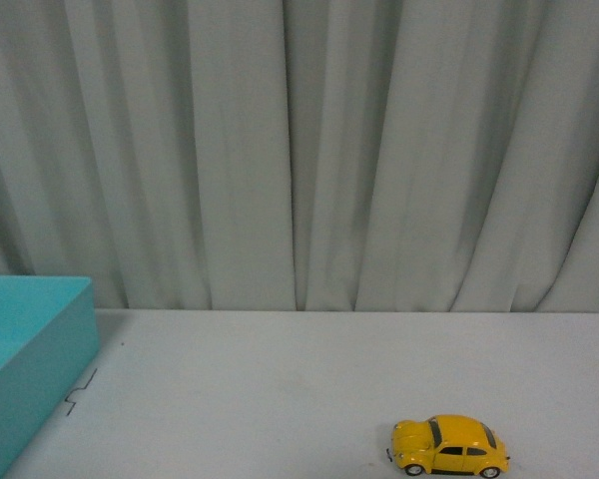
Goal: Wind up and store yellow beetle toy
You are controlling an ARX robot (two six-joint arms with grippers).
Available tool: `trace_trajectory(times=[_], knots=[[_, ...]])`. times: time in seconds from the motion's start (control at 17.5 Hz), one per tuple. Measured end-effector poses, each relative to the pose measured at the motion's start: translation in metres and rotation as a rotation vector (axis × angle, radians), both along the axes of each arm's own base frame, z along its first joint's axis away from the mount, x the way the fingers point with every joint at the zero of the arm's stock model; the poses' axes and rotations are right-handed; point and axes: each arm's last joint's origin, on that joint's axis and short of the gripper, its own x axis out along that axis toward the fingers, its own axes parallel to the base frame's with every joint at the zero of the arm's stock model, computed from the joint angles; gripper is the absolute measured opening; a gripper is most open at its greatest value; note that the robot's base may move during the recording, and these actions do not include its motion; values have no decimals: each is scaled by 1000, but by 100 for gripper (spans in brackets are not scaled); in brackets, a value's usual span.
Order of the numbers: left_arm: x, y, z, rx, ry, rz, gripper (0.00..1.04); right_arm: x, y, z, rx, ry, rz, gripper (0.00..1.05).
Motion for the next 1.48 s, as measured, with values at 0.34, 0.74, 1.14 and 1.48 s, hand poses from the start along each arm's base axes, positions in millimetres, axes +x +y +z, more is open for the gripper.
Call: trace_trajectory(times=[0.34,0.74,1.14,1.48], knots=[[0,0,0,0,0,0,98,133,-72,20,17,-103,165,98],[0,0,0,0,0,0,98,252,-15,37,-203,-3,1058,98],[0,0,0,0,0,0,98,278,-5,-14,-480,222,1477,98],[0,0,0,0,0,0,98,310,14,-58,-643,305,1709,98]])
